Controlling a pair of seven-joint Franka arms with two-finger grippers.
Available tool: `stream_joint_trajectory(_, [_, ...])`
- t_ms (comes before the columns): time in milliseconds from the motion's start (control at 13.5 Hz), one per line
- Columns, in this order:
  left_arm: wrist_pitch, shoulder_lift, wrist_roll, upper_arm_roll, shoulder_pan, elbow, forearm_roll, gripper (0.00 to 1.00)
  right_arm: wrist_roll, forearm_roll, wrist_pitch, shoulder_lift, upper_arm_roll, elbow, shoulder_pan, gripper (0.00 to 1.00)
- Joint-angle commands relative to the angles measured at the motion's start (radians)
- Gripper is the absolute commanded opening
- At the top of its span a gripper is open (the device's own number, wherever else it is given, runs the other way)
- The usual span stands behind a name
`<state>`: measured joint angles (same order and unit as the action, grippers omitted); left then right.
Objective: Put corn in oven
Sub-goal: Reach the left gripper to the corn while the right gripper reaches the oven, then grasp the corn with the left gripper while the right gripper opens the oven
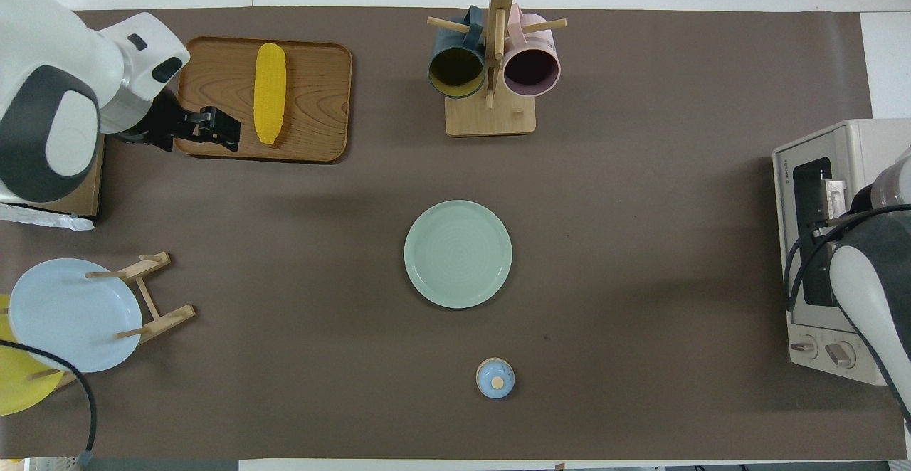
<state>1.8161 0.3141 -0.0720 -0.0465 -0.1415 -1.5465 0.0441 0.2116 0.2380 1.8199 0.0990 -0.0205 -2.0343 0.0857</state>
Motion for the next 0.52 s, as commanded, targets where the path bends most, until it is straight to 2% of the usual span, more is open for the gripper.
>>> stream_joint_trajectory(0, [-0.015, 0.230, 0.034, -0.007, -0.001, 0.248, 0.025, 1.00, 0.075, 0.018, 0.025, 0.008, 0.011, -0.020, 0.055, 0.00])
stream_joint_trajectory(148, [0.011, 0.385, 0.034, -0.022, 0.000, 0.402, 0.025, 1.00, 0.080, 0.018, 0.027, 0.008, 0.011, -0.036, 0.072, 0.00])
stream_joint_trajectory(444, [0.110, 0.436, 0.060, -0.019, 0.003, 0.407, 0.017, 1.00, 0.077, 0.012, 0.081, 0.008, 0.011, -0.079, 0.092, 0.00])
